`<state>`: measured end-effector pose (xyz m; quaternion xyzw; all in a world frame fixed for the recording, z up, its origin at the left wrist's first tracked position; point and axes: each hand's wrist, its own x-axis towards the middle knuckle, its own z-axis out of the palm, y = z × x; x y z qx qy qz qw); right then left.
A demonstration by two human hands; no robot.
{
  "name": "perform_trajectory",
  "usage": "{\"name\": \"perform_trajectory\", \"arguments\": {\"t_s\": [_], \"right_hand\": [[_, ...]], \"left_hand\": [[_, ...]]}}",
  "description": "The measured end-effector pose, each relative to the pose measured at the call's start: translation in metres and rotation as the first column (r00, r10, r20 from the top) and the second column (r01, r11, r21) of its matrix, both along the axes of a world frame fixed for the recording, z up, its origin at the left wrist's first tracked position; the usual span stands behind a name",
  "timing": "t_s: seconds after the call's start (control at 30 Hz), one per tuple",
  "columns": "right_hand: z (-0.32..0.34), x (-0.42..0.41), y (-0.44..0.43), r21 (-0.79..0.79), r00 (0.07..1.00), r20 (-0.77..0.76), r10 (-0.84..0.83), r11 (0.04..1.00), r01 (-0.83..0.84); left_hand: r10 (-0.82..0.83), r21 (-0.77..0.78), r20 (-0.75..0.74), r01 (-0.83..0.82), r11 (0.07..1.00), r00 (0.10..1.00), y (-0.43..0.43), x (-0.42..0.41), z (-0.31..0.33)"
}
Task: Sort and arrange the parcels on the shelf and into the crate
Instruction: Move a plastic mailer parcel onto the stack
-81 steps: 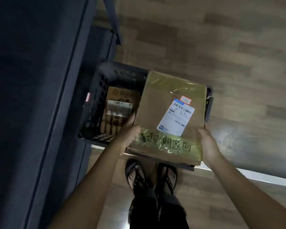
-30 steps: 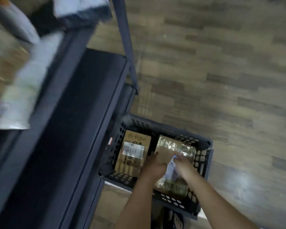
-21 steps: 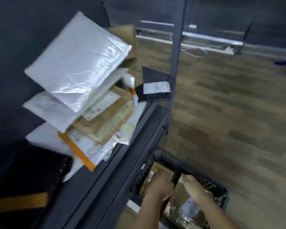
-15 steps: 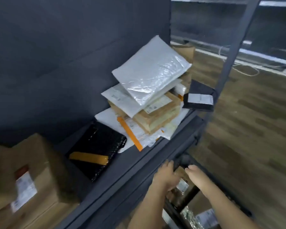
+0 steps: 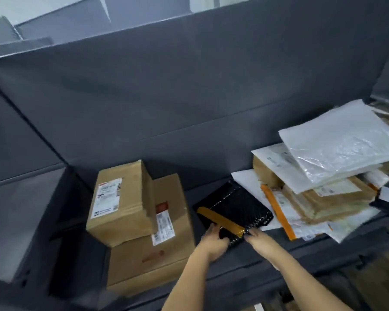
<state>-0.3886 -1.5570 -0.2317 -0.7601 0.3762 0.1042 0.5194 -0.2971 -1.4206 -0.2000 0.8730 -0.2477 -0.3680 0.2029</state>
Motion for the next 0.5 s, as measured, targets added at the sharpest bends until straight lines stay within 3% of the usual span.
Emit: {"name": "perform_trajectory", "arguments": {"t_s": [0.27,0.4,0.5], "right_hand": [[-0.014,0.051,0.025,-0.212,0.978,-0.054,0.201,0.955,-0.208],[-0.03,0.067,0.046,-0.377,0.953,-0.208,0.218,0.882,-0.284],[-0.042,0.076,0.059,-0.393,0.941,-0.263,0.213,0.867,-0.305]], "left_hand": [[0.062,-0.129,-0.153,-0.082,0.988,0.986,-0.006,0.03,-0.014],[0.106,-0.18,-0.225,-0.148,0.973,0.969,-0.001,0.04,-0.014],[0.135,-0.198,-0.266,-0.191,0.961,0.954,0.007,0.05,-0.016]]}}
